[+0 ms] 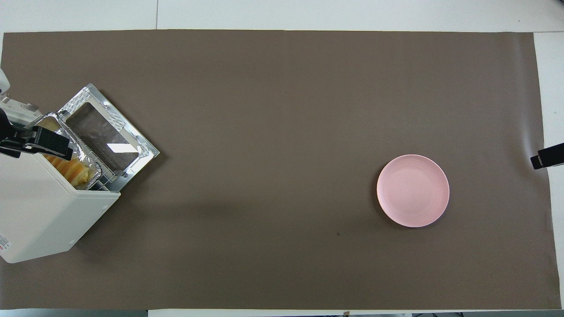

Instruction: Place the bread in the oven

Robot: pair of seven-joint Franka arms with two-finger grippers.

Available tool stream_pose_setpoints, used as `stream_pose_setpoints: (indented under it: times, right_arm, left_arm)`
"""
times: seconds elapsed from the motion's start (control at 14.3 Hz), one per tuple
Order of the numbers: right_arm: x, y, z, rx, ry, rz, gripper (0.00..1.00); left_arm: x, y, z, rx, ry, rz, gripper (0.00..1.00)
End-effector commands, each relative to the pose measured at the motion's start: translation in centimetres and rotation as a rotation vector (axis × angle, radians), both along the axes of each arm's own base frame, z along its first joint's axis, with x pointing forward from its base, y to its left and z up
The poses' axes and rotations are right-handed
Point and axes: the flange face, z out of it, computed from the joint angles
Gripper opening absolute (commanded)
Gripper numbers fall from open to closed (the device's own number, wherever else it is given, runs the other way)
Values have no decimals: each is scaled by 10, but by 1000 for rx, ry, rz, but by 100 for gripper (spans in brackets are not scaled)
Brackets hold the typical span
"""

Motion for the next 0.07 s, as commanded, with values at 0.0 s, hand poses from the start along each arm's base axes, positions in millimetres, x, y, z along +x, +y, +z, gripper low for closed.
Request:
stream_pose_setpoints:
  times: [0.0]
  right_arm:
    - [-6,1,2,-3,5,-11,100]
  left_arm:
    - [-7,-5,2,13,-1,-1,100]
